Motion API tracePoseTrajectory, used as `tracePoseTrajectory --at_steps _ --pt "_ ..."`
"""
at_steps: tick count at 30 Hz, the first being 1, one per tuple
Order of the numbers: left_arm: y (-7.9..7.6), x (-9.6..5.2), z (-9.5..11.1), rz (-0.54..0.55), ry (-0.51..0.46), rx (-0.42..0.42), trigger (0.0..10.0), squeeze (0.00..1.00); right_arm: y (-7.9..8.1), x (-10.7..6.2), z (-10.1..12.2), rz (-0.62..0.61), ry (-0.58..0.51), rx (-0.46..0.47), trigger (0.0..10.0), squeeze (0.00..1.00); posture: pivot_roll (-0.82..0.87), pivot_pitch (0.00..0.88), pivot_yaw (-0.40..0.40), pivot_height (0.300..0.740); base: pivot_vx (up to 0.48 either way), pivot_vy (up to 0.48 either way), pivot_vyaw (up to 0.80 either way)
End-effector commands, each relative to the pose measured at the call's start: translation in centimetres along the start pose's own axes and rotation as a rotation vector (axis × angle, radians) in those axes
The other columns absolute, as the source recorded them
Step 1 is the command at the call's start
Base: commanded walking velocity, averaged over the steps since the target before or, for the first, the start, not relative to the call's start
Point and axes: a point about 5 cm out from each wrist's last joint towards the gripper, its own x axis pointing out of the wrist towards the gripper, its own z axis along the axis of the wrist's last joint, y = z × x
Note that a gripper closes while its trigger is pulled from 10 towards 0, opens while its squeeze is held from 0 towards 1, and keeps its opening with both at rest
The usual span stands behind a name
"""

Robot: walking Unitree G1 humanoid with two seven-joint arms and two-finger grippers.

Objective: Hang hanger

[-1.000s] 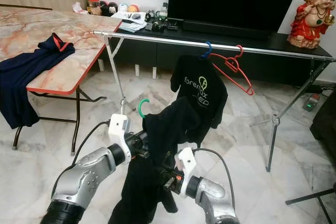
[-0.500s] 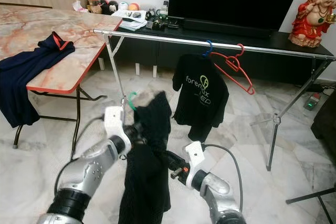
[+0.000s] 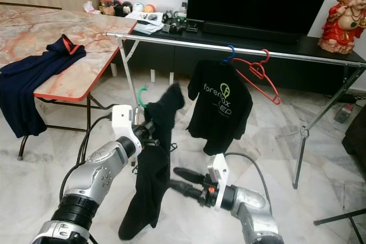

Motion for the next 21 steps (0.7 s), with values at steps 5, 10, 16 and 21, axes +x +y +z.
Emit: tracePoseTrajectory --at_steps 5,10,16,21 --pt "-2.4 0.8 2.0 -0.142 -0.030 0.071 10.0 0.00 0.3 0.1 -0.2 0.051 0.051 -0.031 10.0 1.00 0.13 0.000 -0.060 0.740 0.000 0.000 0.00" --pt "-3.7 1.0 2.4 -0.214 -0.036 0.096 10.0 0.00 -0.7 0.7 0.9 -0.054 0.001 -0.100 10.0 0.00 0.13 0.000 -0.059 0.740 0.000 0.000 0.00" --pt "-4.1 0.8 2.4 -0.242 -0.033 0.115 10.0 0.00 -0.6 0.5 1.7 -0.026 -0.041 -0.118 10.0 0.00 0.14 0.000 -0.062 0.740 0.000 0.000 0.00" --pt "-4.5 0.6 2.3 -0.260 -0.028 0.122 10.0 0.00 -1.0 0.1 2.6 -0.039 -0.078 -0.150 10.0 0.00 0.14 0.000 -0.063 0.740 0.000 0.000 0.00"
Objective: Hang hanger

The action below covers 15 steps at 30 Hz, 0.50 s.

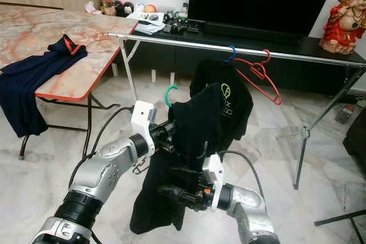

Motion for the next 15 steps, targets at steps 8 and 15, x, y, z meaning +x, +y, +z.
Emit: tracePoseTrajectory --at_steps 8,15 --pt "-1.6 0.4 0.6 -0.059 -0.024 0.032 10.0 0.00 -1.0 -0.4 2.2 -0.044 -0.053 -0.094 10.0 0.00 0.14 0.000 -0.067 0.740 0.000 0.000 0.00" --pt "-1.8 0.5 0.8 -0.067 -0.025 0.042 10.0 0.00 -0.7 -0.1 1.8 0.012 -0.039 -0.086 10.0 0.00 0.15 0.000 -0.074 0.740 0.000 0.000 0.00"
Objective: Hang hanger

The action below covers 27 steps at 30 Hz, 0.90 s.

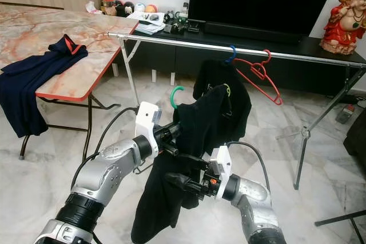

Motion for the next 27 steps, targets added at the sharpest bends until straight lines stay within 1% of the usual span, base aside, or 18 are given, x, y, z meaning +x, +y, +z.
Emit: tracePoseTrajectory --at_steps 1,3,4,5,6,8,13,14,17,18,19,22,25,27 --pt "-1.0 0.3 1.0 -0.038 -0.029 0.038 10.0 0.00 -0.1 0.1 0.2 0.022 0.010 -0.019 10.0 0.00 0.15 0.000 -0.074 0.740 0.000 0.000 0.00" --pt "-1.1 0.3 1.2 -0.043 -0.033 0.045 10.0 0.00 -0.6 0.5 0.3 -0.055 0.017 -0.068 10.0 0.00 0.16 0.000 -0.076 0.740 0.000 0.000 0.00" --pt "-1.3 0.3 1.2 -0.045 -0.035 0.047 10.0 0.00 -1.5 0.7 0.9 -0.166 -0.005 -0.111 10.0 0.00 0.16 0.000 -0.076 0.740 0.000 0.000 0.00" --pt "-1.3 0.3 1.2 -0.045 -0.035 0.047 10.0 0.00 -1.5 0.7 0.9 -0.166 -0.005 -0.111 10.0 0.00 0.16 0.000 -0.076 0.740 0.000 0.000 0.00" --pt "-1.4 0.2 1.2 -0.047 -0.037 0.047 10.0 0.00 -2.1 0.9 1.5 -0.238 -0.040 -0.129 10.0 0.00 0.16 0.000 -0.076 0.740 0.000 0.000 0.00" --pt "-1.6 0.2 1.1 -0.054 -0.035 0.049 10.0 0.00 -2.4 1.0 2.1 -0.285 -0.079 -0.144 10.0 0.00 0.16 0.000 -0.076 0.740 0.000 0.000 0.00" --pt "-1.8 0.3 0.9 -0.059 -0.031 0.049 10.0 0.00 -2.0 1.2 1.7 -0.252 -0.092 -0.130 10.0 0.00 0.15 0.000 -0.074 0.740 0.000 0.000 0.00" --pt "-1.9 0.4 0.9 -0.061 -0.030 0.050 10.0 0.00 -1.4 1.2 1.2 -0.203 -0.084 -0.107 10.0 0.00 0.15 0.000 -0.073 0.740 0.000 0.000 0.00" --pt "-1.8 0.4 0.9 -0.061 -0.028 0.055 10.0 0.00 -0.7 1.1 0.3 -0.132 -0.064 -0.084 10.0 0.00 0.15 0.000 -0.071 0.740 0.000 0.000 0.00" --pt "-1.8 0.4 0.9 -0.061 -0.028 0.055 10.0 0.00 -0.7 1.1 0.3 -0.132 -0.064 -0.084 10.0 0.00 0.15 0.000 -0.071 0.740 0.000 0.000 0.00" --pt "-1.8 0.4 1.0 -0.062 -0.029 0.058 10.0 0.00 -0.4 0.9 -0.1 -0.106 -0.045 -0.078 10.0 0.00 0.15 0.000 -0.069 0.740 0.000 0.000 0.00" --pt "-2.0 0.5 1.2 -0.071 -0.034 0.062 10.0 0.00 -0.1 0.8 -0.5 -0.070 -0.019 -0.071 10.0 0.00 0.15 0.000 -0.069 0.740 0.000 0.000 0.00" --pt "-2.2 0.6 1.3 -0.080 -0.038 0.064 10.0 0.00 -0.1 0.8 -0.6 -0.062 -0.003 -0.076 10.0 0.00 0.15 0.000 -0.070 0.740 0.000 0.000 0.00" --pt "-2.4 0.6 1.3 -0.084 -0.039 0.065 10.0 0.00 -0.4 0.9 -0.5 -0.082 0.008 -0.086 10.0 0.00 0.16 0.000 -0.070 0.740 0.000 0.000 0.00"
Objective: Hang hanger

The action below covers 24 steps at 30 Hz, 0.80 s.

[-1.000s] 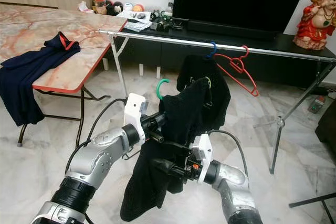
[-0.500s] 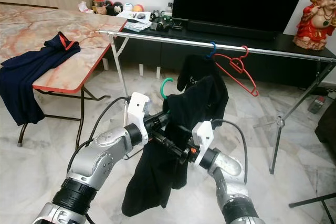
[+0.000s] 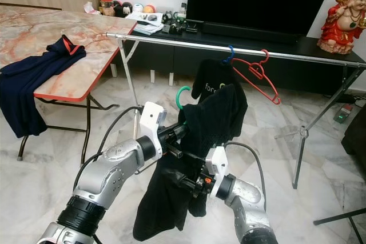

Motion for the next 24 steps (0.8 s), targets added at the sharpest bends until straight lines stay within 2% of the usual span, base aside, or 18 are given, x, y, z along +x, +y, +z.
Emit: tracePoseTrajectory --at_steps 1,7,9,12,17,18,19,20,21,24 --pt "-1.1 0.5 1.3 -0.041 -0.042 0.038 10.0 0.00 -0.3 -0.1 0.2 -0.005 0.020 -0.018 10.0 0.00 0.16 0.000 -0.070 0.740 0.000 0.000 0.00" --pt "-2.2 0.8 1.1 -0.076 -0.040 0.027 10.0 0.00 -0.2 0.5 0.1 -0.011 0.006 0.008 10.0 0.00 0.16 0.000 -0.070 0.740 0.000 0.000 0.00" --pt "-2.4 0.9 1.1 -0.081 -0.042 0.026 10.0 0.00 -0.4 0.6 0.0 -0.041 0.014 0.001 10.0 0.00 0.16 0.000 -0.071 0.740 0.000 0.000 0.00" --pt "-2.7 1.0 1.3 -0.091 -0.046 0.027 10.0 0.00 -1.1 0.8 0.0 -0.152 0.035 -0.031 10.0 0.00 0.16 0.000 -0.070 0.740 0.000 0.000 0.00" --pt "-2.9 1.0 1.3 -0.099 -0.046 0.027 10.0 0.00 -1.0 1.1 0.0 -0.128 0.013 0.004 10.0 0.00 0.16 0.000 -0.070 0.740 0.000 0.000 0.00" --pt "-2.9 1.0 1.3 -0.099 -0.045 0.027 10.0 0.00 -0.8 1.2 0.0 -0.105 0.007 0.017 8.2 0.00 0.16 0.000 -0.070 0.740 0.000 0.000 0.00" --pt "-2.9 1.0 1.3 -0.099 -0.045 0.027 10.0 0.00 -0.8 1.2 0.0 -0.105 0.007 0.017 8.2 0.00 0.16 0.000 -0.070 0.740 0.000 0.000 0.00" --pt "-2.9 0.9 1.2 -0.097 -0.043 0.026 10.0 0.00 -0.6 1.3 -0.2 -0.080 0.011 0.026 2.9 0.00 0.16 0.000 -0.070 0.740 0.000 0.000 0.00" --pt "-2.8 0.9 1.1 -0.093 -0.043 0.025 10.0 0.00 -0.3 1.2 -0.4 -0.056 0.022 0.038 0.0 0.00 0.16 0.000 -0.071 0.740 0.000 0.000 0.00" --pt "-2.7 1.0 1.2 -0.085 -0.044 0.026 10.0 0.00 -0.1 1.1 -0.8 -0.042 0.039 0.034 0.0 0.00 0.16 0.000 -0.071 0.740 0.000 0.000 0.00"
